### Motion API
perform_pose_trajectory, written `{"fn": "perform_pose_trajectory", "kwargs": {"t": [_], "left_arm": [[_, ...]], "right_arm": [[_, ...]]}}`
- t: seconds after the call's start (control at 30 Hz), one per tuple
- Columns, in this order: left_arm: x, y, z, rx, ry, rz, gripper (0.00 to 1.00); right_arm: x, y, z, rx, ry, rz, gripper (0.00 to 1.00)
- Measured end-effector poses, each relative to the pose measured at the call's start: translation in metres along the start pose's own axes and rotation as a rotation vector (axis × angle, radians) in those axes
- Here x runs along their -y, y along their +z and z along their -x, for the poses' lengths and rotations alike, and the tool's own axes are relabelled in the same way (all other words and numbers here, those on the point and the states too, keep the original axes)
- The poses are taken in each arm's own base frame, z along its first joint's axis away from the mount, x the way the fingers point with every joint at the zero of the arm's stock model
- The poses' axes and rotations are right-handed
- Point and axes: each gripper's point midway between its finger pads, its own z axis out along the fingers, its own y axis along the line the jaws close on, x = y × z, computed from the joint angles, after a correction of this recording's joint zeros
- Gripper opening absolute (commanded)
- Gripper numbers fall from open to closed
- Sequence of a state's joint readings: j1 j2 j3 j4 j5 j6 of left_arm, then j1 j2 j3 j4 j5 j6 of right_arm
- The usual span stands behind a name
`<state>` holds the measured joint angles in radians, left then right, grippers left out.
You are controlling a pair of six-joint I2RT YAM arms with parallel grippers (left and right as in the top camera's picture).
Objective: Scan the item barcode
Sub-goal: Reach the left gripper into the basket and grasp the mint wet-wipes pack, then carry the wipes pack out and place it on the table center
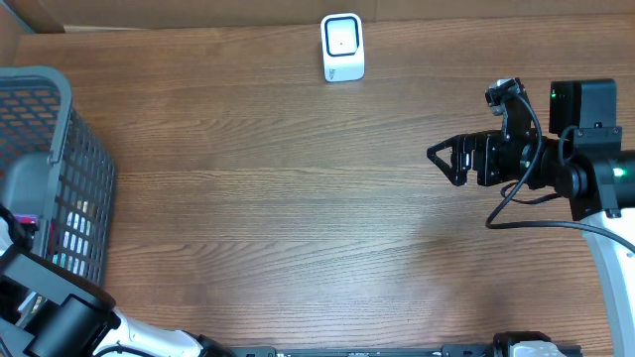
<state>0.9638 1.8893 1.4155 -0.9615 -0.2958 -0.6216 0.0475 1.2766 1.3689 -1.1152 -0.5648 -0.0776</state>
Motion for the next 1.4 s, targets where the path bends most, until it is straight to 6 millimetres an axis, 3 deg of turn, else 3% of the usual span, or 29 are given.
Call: {"fn": "perform_pose_trajectory", "kwargs": {"t": [0.13, 0.17, 0.2, 0.23, 0.43, 0.6, 0.67, 0.77, 0.9, 1.0, 1.07, 1.17, 1.27, 1.4], "left_arm": [[-0.002, 0.003, -0.002, -0.003, 0.003, 0.008, 0.57], [-0.002, 0.003, -0.003, -0.004, 0.004, 0.012, 0.48], [-0.003, 0.004, -0.003, -0.004, 0.004, 0.014, 0.32], [-0.004, 0.004, -0.004, -0.004, 0.006, 0.019, 0.05], [-0.01, 0.003, -0.006, -0.014, 0.024, 0.047, 0.04], [-0.009, -0.016, -0.006, -0.074, 0.04, 0.041, 0.04], [-0.001, -0.036, 0.008, -0.064, 0.031, 0.003, 0.04], [0.014, -0.084, 0.039, 0.006, 0.011, -0.089, 0.04], [0.034, -0.173, 0.075, 0.16, 0.024, -0.26, 0.04], [0.054, -0.239, 0.075, 0.255, 0.107, -0.413, 0.04], [0.071, -0.279, 0.063, 0.298, 0.199, -0.524, 0.04], [0.098, -0.332, 0.02, 0.32, 0.382, -0.681, 0.04], [0.119, -0.358, -0.054, 0.25, 0.605, -0.752, 0.04], [0.147, -0.371, -0.164, 0.147, 0.921, -0.779, 0.04]], "right_arm": [[0.0, 0.0, 0.0, 0.001, -0.001, -0.001, 1.0], [0.0, 0.0, 0.0, 0.001, -0.001, 0.0, 1.0], [0.0, 0.0, 0.0, 0.001, -0.001, 0.0, 1.0], [0.0, 0.0, 0.0, 0.001, -0.001, -0.001, 1.0], [0.0, 0.0, 0.0, 0.0, -0.001, -0.001, 1.0], [0.0, 0.0, 0.0, 0.001, -0.001, -0.001, 1.0], [0.0, 0.0, 0.0, 0.001, -0.001, -0.001, 1.0], [0.0, 0.0, 0.001, 0.003, -0.002, -0.001, 1.0], [0.0, 0.0, 0.001, 0.003, -0.002, -0.001, 1.0], [0.001, 0.0, 0.001, 0.003, -0.003, -0.003, 1.0], [0.001, 0.0, 0.001, 0.003, -0.003, -0.004, 1.0], [0.001, 0.0, 0.001, 0.005, -0.004, -0.003, 1.0], [0.001, 0.0, 0.003, 0.013, -0.009, -0.004, 1.0], [0.001, 0.0, 0.006, 0.022, -0.014, -0.004, 1.0]]}}
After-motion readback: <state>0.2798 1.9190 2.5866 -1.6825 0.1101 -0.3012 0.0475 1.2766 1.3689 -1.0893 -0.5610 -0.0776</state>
